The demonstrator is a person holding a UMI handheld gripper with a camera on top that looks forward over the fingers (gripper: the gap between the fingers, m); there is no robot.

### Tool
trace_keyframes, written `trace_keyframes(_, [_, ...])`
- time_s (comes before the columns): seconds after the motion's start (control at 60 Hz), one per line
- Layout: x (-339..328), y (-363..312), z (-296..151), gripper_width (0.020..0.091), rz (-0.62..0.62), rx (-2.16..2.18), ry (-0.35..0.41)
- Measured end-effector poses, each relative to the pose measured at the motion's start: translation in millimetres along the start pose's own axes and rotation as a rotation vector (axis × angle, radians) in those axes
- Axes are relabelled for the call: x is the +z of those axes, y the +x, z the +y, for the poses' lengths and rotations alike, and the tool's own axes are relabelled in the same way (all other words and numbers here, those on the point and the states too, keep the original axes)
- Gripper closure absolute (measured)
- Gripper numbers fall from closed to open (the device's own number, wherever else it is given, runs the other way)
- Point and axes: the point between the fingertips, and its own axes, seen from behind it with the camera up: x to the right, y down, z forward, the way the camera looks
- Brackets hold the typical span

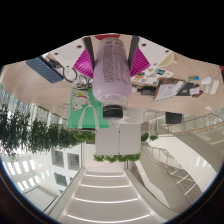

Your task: Pour water

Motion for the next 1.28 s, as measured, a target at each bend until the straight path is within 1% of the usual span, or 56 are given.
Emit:
trace_keyframes(0.067, [2,2,16,0.0561,-0.036,-0.019,0.006])
trace_keyframes(0.1, [7,2,35,0.0563,-0.046,-0.027,-0.003])
trace_keyframes(0.117, [13,-3,55,0.0561,-0.052,-0.025,0.001])
trace_keyframes(0.133, [12,-2,49,0.0562,-0.055,-0.033,-0.014])
trace_keyframes(0.15, [13,-2,53,0.0560,-0.059,-0.034,-0.021])
trace_keyframes(0.217, [19,2,71,0.0553,-0.061,-0.028,-0.049])
trace_keyframes(0.233, [22,7,80,0.0561,-0.062,-0.024,-0.050])
trace_keyframes(0.283, [21,7,98,0.0557,-0.051,-0.031,-0.087])
trace_keyframes(0.317, [21,7,95,0.0560,-0.048,-0.041,-0.062])
trace_keyframes(0.4, [19,13,101,0.0559,-0.041,-0.007,-0.076])
trace_keyframes(0.5, [16,13,101,0.0559,-0.045,0.031,-0.068])
trace_keyframes(0.55, [17,12,102,0.0537,-0.045,0.028,-0.087])
trace_keyframes(0.6, [15,14,105,0.0495,-0.039,0.028,-0.138])
trace_keyframes(0.617, [13,16,107,0.0466,-0.029,0.031,-0.161])
trace_keyframes(0.65, [9,18,113,0.0382,-0.015,0.037,-0.209])
trace_keyframes(0.683, [5,15,117,0.0303,-0.027,0.033,-0.231])
trace_keyframes(0.7, [-2,12,115,0.0274,-0.035,0.030,-0.233])
trace_keyframes(0.733, [-12,10,109,0.0251,-0.045,0.023,-0.231])
trace_keyframes(0.8, [-36,2,101,0.0252,-0.056,0.013,-0.239])
trace_keyframes(0.883, [-71,-5,93,0.0256,-0.036,-0.003,-0.244])
trace_keyframes(0.95, [-105,-7,81,0.0257,-0.001,-0.007,-0.245])
trace_keyframes(1.167, [-223,-31,43,0.0261,0.144,0.018,-0.201])
trace_keyframes(1.283, [-278,-52,19,0.0260,0.187,0.051,-0.194])
